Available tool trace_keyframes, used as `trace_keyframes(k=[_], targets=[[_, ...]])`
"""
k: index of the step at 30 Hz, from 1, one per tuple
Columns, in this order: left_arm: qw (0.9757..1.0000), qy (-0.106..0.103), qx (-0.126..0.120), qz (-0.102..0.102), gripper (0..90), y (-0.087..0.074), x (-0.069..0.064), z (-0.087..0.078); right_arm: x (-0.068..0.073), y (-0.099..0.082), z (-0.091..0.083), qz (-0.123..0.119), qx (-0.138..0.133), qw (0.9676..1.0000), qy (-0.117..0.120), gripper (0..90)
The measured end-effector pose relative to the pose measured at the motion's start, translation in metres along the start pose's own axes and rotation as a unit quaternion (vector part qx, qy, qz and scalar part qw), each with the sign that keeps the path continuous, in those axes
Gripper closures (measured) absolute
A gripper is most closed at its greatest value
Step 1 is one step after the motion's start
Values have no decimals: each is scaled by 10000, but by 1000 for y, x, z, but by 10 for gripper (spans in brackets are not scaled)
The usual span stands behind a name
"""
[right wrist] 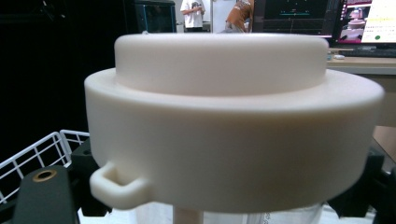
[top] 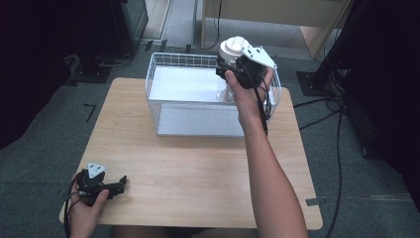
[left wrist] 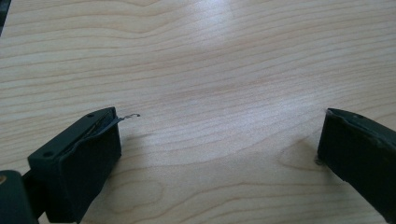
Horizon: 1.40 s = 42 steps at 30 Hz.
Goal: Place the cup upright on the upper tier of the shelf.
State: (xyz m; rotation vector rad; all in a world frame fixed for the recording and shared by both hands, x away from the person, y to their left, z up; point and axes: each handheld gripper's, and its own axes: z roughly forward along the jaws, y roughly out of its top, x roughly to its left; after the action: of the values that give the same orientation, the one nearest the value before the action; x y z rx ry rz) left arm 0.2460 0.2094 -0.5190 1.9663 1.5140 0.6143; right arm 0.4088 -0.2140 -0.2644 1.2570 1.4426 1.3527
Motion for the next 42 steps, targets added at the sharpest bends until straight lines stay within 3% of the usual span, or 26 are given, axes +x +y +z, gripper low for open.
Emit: trace_keyframes(k=[10,14,18,22,24,25,33,42], targets=[[10000,0,-5,-5,1,0,0,0,5,-2,18,22,-118,9999,-42,157],[10000,1,-6,-6,0,0,0,0,13,-7,22,-188,-239,9995,-32,157],[10000,2,-5,-5,0,0,0,0,17,-9,21,-178,-200,9996,24,155],[10000,2,-5,-4,0,0,0,0,16,-8,19,-107,-124,9997,168,133],[10000,1,-4,-2,0,0,0,0,15,-8,18,-95,-121,9997,201,84],[10000,2,-5,-3,0,0,0,0,13,-8,17,-18,-64,9994,351,4],[10000,3,-7,-3,1,0,0,0,8,-23,4,5,51,9989,475,0],[10000,5,-7,-2,0,0,0,0,-3,-43,-22,0,113,9982,593,0]])
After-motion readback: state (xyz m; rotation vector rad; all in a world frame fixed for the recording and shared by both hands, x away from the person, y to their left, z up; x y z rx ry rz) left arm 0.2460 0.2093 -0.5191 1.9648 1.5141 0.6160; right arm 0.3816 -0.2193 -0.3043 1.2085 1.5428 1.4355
